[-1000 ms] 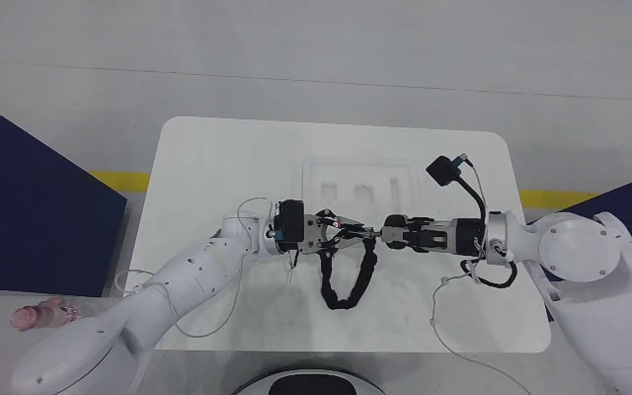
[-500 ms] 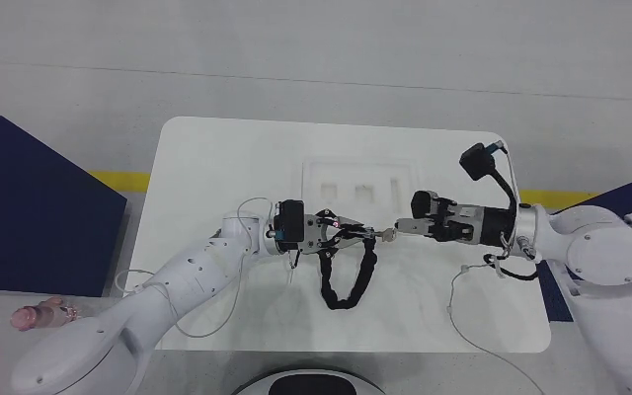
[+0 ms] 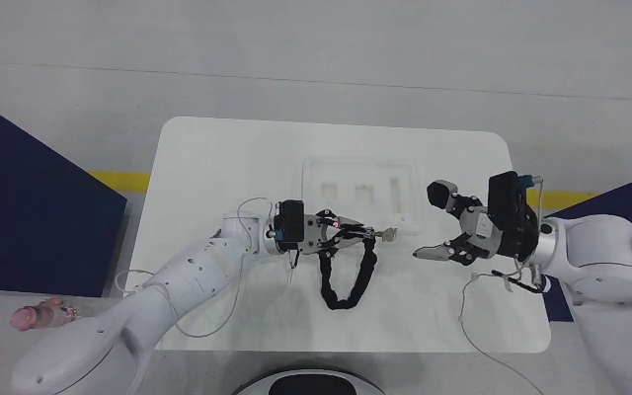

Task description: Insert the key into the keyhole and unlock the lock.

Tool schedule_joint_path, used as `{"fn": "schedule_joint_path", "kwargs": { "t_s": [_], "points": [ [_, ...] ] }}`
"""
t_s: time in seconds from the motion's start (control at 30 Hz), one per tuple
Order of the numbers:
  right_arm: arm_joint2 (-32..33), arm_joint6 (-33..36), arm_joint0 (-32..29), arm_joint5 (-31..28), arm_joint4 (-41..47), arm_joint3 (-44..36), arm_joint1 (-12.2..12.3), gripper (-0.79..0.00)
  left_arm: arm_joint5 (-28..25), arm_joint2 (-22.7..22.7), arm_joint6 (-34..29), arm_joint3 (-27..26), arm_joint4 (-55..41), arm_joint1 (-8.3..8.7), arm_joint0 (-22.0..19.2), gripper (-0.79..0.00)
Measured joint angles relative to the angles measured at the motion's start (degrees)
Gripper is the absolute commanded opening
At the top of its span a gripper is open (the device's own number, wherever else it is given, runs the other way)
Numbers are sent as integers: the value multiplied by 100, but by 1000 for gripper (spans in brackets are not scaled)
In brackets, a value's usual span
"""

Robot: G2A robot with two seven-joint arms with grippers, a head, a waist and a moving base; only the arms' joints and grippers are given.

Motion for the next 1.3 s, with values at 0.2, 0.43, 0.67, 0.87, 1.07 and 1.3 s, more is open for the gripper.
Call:
{"fn": "schedule_joint_path", "kwargs": {
  "t_s": [0.2, 0.43, 0.67, 0.87, 1.07, 1.3],
  "points": [
    [26, 45, -4, 6, -329, -48, 8, 0, 0, 0, 0, 0, 0, 0, 0, -785],
    [44, -5, -2, 63, -524, -130, 6, 0, 0, 0, 0, 0, 0, 0, 0, -785],
    [-28, -1310, 93, -785, -2551, -341, -97, 0, 0, 0, 0, 0, 0, 0, 0, -785],
    [-169, -3191, 31, -867, -4987, -578, -185, 0, 0, 0, 0, 0, 0, 0, 0, -785],
    [-329, -5196, -136, -579, -7548, -738, -175, 0, 0, 0, 0, 0, 0, 0, 0, -785],
    [-359, -6812, -336, -141, -9373, -709, -68, -89, 0, 0, 0, 0, 0, 0, 0, -785]
  ]
}}
